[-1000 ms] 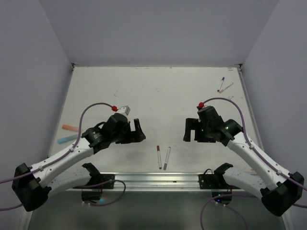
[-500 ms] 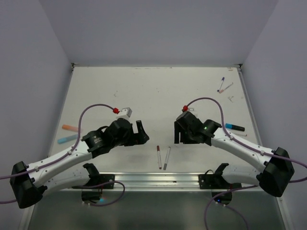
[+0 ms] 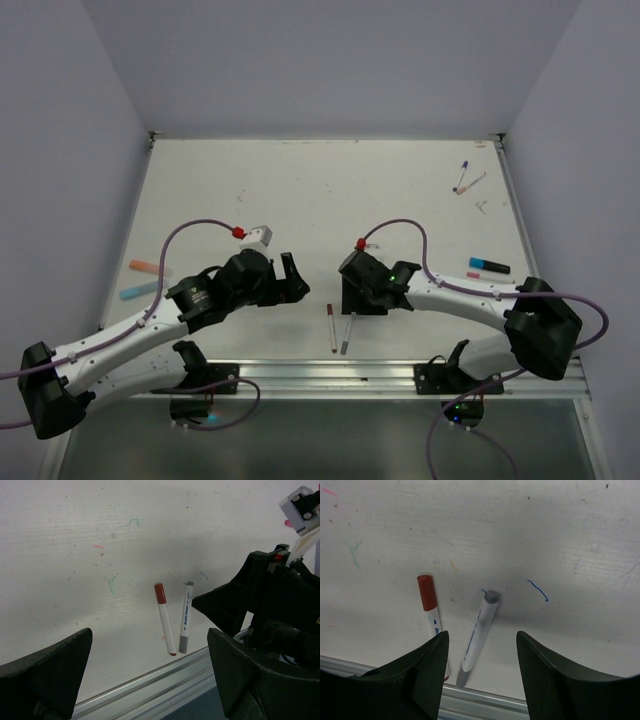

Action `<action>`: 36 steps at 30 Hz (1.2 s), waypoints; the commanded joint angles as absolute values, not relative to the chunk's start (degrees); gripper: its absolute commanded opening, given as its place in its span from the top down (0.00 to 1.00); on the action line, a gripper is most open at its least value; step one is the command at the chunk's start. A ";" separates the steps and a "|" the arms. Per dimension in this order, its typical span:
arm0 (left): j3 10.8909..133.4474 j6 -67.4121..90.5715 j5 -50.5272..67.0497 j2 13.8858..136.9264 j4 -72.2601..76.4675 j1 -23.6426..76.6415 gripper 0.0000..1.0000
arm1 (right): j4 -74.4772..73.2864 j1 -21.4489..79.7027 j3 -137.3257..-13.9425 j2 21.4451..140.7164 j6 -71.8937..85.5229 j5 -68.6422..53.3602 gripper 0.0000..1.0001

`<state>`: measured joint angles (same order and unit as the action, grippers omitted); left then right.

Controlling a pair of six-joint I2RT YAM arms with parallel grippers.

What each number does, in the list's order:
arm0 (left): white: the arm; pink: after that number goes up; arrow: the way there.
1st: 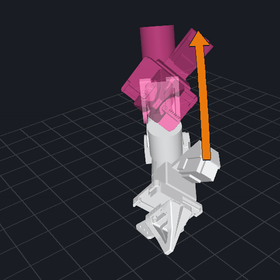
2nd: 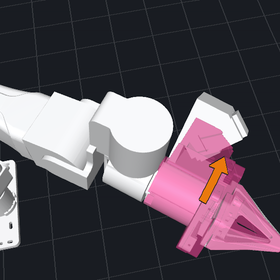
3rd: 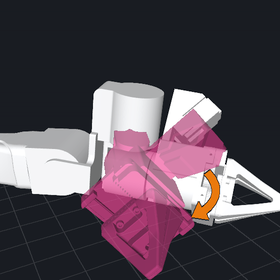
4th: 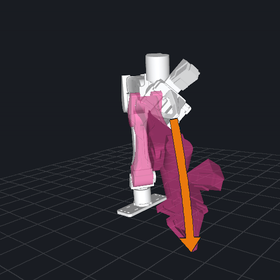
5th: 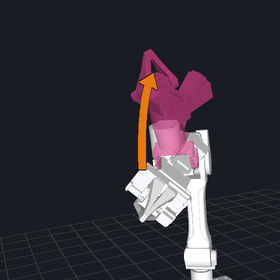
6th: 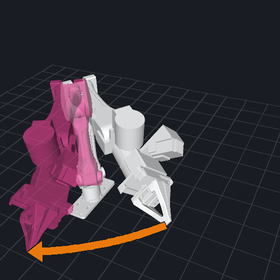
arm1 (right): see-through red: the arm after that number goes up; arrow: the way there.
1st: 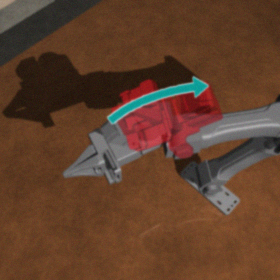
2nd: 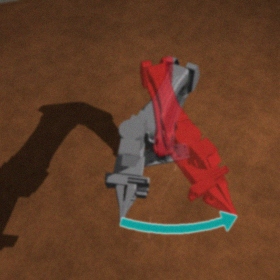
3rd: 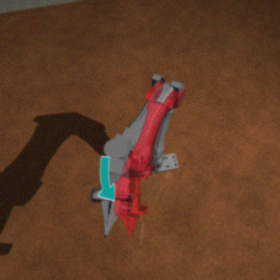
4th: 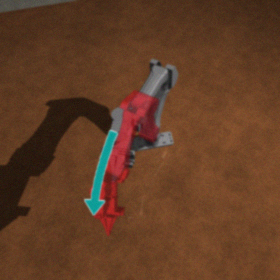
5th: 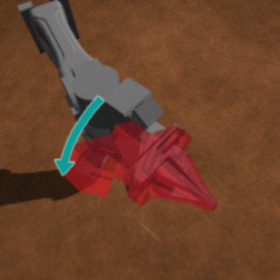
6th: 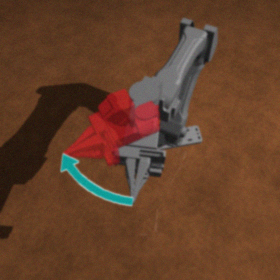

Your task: Open the pen caps

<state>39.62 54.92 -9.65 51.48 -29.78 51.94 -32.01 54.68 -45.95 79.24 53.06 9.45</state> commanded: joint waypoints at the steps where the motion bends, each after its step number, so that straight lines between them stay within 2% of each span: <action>1: 39.20 54.84 -10.99 50.54 -26.63 52.29 0.00 | -27.86 56.68 -45.00 81.47 57.65 10.72 0.40; 4: 39.46 54.58 -10.37 50.62 -26.37 52.21 0.00 | -27.25 58.88 -44.39 83.93 60.11 12.83 0.42; 11: 39.82 54.23 -10.37 50.10 -26.98 52.29 0.00 | -23.47 62.58 -40.43 86.74 64.95 15.47 0.60; 14: 39.64 54.14 -10.20 50.10 -27.16 52.21 0.00 | -22.59 62.67 -40.17 89.11 65.21 15.91 0.73; 15: 39.55 54.05 -10.20 50.10 -27.33 52.29 0.00 | -22.59 62.67 -40.25 89.82 65.13 16.08 0.81; 18: 39.29 54.14 -10.20 49.83 -27.33 52.29 0.00 | -22.94 62.75 -40.87 92.63 64.16 17.22 0.93; 19: 39.11 54.05 -10.11 49.75 -27.33 52.29 0.00 | -23.55 62.67 -41.57 93.33 63.73 18.01 1.00; 23: 38.85 52.74 -9.41 49.48 -26.54 52.29 0.00 | -28.03 62.58 -45.87 95.89 60.13 22.49 1.00; 28: 38.85 49.76 -6.25 48.78 -22.86 52.29 0.02 | -38.66 60.48 -53.42 90.45 55.55 31.63 1.00; 34: 35.08 47.55 3.41 49.57 -11.10 52.29 0.08 | -37.45 55.37 -56.60 79.38 44.75 28.66 1.00; 36: 31.14 47.37 10.15 49.83 -1.21 52.29 0.11 | -34.21 55.20 -57.04 76.83 41.41 24.38 1.00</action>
<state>35.44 49.82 0.19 49.60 -16.43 51.94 -36.58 54.94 -53.39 81.87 48.56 25.39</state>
